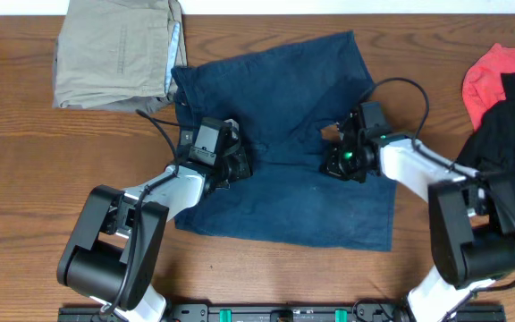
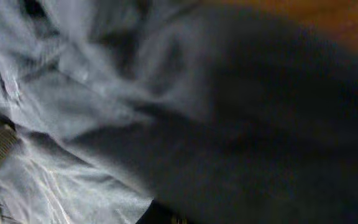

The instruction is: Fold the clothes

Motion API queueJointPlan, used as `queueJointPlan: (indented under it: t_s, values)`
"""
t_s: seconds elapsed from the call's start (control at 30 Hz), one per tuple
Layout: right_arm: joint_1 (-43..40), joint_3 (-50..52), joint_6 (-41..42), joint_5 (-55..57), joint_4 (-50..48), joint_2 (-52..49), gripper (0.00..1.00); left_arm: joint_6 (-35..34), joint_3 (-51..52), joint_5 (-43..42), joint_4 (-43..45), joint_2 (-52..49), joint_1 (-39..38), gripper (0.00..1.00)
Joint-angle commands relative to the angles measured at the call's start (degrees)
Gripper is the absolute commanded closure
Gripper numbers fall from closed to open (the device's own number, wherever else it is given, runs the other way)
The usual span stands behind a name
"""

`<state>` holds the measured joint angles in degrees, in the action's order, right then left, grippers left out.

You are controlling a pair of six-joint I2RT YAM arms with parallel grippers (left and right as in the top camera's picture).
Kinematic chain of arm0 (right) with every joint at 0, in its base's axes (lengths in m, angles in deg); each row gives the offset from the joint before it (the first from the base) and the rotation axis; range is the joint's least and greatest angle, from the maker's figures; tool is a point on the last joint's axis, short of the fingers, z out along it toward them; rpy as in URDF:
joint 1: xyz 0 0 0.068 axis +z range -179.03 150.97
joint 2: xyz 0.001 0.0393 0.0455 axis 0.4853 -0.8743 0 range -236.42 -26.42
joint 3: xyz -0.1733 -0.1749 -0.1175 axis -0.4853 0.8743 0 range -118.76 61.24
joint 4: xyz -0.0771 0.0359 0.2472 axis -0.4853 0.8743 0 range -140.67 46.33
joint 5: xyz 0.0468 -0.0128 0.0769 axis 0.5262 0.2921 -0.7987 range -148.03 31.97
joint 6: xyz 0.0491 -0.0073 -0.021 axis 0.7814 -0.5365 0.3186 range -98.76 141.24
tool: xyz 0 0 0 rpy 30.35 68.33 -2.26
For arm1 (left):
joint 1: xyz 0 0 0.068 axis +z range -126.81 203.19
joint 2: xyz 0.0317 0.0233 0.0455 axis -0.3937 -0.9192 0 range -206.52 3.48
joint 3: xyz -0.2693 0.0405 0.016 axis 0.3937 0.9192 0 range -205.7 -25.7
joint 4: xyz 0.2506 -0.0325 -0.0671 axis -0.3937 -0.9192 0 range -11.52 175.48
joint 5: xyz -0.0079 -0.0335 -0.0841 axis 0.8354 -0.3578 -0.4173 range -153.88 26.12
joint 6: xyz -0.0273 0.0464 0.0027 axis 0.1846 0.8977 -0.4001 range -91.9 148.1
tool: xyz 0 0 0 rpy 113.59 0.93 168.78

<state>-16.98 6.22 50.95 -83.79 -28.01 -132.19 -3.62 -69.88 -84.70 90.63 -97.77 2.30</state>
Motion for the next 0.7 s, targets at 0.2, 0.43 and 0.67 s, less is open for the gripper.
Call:
queueJointPlan:
  t_s: [0.2, 0.43, 0.67]
  values:
    - [-7.3, -0.9, -2.6, 11.5, 6.4, -0.7, 0.99, -0.1, 0.2, 14.5, -5.6, -1.7, 0.0, 0.94]
    - [-11.2, -0.9, -2.6, 23.0, 9.8, -0.7, 0.99, -0.1, 0.2, 14.5, -5.7, -1.7, 0.0, 0.93]
    - [-14.8, -4.3, -2.6, 29.1, 16.9, -0.6, 0.99, -0.1, 0.1, 16.2, -6.4, -1.7, 0.0, 0.93]
